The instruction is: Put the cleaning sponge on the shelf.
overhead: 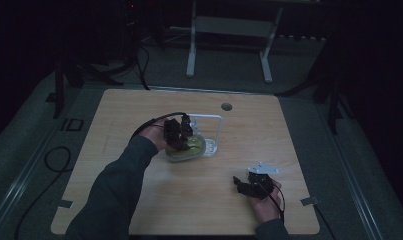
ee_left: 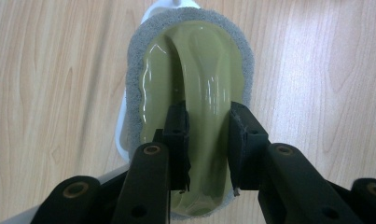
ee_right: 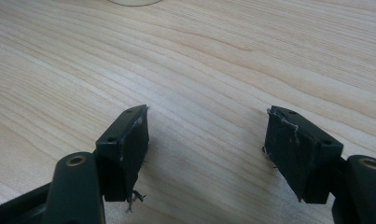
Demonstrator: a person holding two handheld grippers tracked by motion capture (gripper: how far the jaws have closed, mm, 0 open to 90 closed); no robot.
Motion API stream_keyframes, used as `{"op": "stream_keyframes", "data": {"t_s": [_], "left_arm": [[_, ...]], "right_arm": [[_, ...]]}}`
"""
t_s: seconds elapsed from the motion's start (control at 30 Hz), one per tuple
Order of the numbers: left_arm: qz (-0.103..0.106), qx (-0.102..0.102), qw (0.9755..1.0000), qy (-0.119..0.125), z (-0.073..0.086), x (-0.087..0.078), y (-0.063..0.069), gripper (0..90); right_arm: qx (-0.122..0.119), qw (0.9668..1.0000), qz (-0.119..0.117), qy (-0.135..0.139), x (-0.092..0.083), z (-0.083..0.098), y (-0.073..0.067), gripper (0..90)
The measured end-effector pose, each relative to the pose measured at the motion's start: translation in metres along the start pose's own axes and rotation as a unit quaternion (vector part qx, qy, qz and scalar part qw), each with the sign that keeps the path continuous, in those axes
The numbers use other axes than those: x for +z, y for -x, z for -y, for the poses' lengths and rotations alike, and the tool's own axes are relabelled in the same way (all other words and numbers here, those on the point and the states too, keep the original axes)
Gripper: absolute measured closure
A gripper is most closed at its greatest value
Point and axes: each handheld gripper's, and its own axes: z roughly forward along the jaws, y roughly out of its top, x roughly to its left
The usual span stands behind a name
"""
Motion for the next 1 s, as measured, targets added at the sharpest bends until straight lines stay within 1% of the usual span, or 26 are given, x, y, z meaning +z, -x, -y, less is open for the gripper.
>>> {"op": "stream_keyframes", "data": {"t_s": [0.03, 0.13, 0.2, 0.27, 0.37, 0.43, 0.5, 0.63, 0.8, 0.83, 1.0], "left_arm": [[0.002, -0.001, 1.0, 0.005, -0.001, 0.001, 0.0, 71.7], [0.005, 0.001, 1.0, 0.003, -0.002, 0.001, 0.0, 71.7], [0.003, 0.013, 0.9999, -0.004, -0.005, 0.001, 0.0, 71.7], [0.001, 0.015, 0.9999, -0.006, -0.006, 0.001, 0.0, 71.7], [-0.003, 0.028, 0.9996, -0.011, -0.011, 0.0, -0.001, 71.7], [-0.004, 0.027, 0.9996, -0.01, -0.011, 0.0, -0.001, 71.7], [-0.001, 0.028, 0.9996, -0.004, -0.011, 0.001, -0.002, 71.7], [-0.002, 0.03, 0.9996, -0.002, -0.01, 0.003, -0.004, 71.7], [-0.007, 0.041, 0.9991, -0.001, -0.011, 0.004, -0.005, 71.7], [-0.007, 0.045, 0.999, -0.001, -0.011, 0.006, -0.005, 71.7], [-0.005, 0.05, 0.9987, -0.004, -0.013, 0.009, -0.004, 71.7]], "right_arm": [[0.0, 1.0, 0.0, 0.0, 0.0, 0.0, 0.0, 30.1], [0.0, 1.0, 0.0, 0.0, 0.0, 0.0, 0.0, 30.1], [0.0, 1.0, 0.0, 0.0, 0.0, 0.0, 0.0, 30.1], [0.0, 1.0, 0.0, 0.0, 0.0, 0.0, 0.0, 30.1], [-0.001, 1.0, 0.0, 0.0, 0.0, 0.0, 0.0, 30.1], [0.0, 1.0, 0.0, 0.0, 0.0, 0.0, 0.0, 30.1], [0.0, 1.0, 0.0, 0.0, 0.0, 0.0, 0.0, 30.2], [0.0, 1.0, 0.0, 0.0, 0.0, 0.0, 0.0, 30.1], [0.0, 1.0, 0.0, 0.0, 0.0, 0.0, 0.0, 30.1], [0.0, 1.0, 0.0, 0.0, 0.0, 0.0, 0.0, 30.1], [0.0, 1.0, 0.0, 0.0, 0.0, 0.0, 0.0, 30.1]]}}
